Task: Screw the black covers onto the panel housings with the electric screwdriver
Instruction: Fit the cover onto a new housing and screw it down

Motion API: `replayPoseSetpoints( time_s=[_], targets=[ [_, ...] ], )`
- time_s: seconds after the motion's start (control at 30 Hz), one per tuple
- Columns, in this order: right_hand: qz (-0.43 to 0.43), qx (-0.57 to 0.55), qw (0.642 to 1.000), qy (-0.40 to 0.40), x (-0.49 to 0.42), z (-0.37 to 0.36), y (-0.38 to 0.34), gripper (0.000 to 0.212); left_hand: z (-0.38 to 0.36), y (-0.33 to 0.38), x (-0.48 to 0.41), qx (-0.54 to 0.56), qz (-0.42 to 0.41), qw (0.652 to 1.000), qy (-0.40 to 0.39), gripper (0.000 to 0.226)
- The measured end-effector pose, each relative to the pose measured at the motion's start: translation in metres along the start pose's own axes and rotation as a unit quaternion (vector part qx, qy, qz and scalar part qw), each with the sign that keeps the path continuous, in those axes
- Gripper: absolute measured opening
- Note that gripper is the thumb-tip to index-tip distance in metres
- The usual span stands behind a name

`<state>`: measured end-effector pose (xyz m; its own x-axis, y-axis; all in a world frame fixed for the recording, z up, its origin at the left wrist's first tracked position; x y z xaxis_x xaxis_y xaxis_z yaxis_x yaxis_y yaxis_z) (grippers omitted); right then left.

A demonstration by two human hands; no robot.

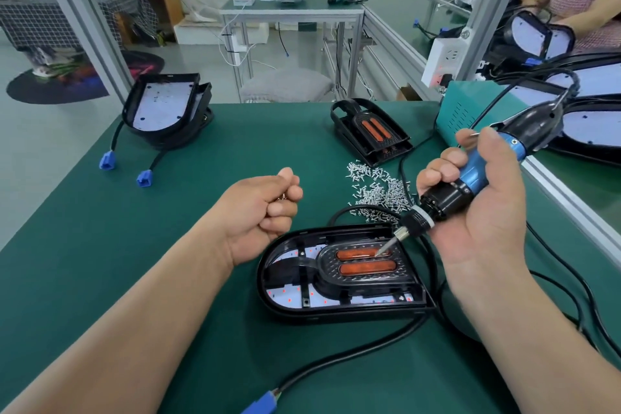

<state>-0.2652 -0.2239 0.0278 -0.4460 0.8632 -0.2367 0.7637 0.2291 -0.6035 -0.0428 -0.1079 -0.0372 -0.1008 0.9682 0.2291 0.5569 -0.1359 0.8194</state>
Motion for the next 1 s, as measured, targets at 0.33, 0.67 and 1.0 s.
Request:
replayPoseSetpoints(
  time_s=[0.33, 0.67, 1.0],
  targets=[
    [0.005, 0.001, 1.000, 0.002, -0.002, 0.002, 0.001, 0.018, 0.001, -0.002, -0.001, 0.065, 0.001, 0.998, -0.002, 0.023],
    [0.014, -0.007, 1.000, -0.013, -0.016, -0.013, 0.004, 0.016, -0.006, 0.002, -0.002, 0.023, -0.019, 0.998, -0.061, 0.015],
    [0.071, -0.088, 0.994, -0.003, -0.041, -0.053, 0.011, 0.012, -0.012, 0.005, -0.001, -0.028, -0.029, 0.993, -0.112, 0.021]
  ],
)
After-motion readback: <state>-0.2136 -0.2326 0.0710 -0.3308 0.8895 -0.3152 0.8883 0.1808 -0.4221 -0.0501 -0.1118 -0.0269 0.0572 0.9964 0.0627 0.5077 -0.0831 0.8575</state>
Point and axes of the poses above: each hand's wrist, its own x-axis away from the middle knuckle, its own z-axis out of the back of the hand, y = z × x, the point moved 9 cm from there along -x, towards the middle knuckle, and after that the axes turned 13 degrees about -y, right-handed, at the moved point
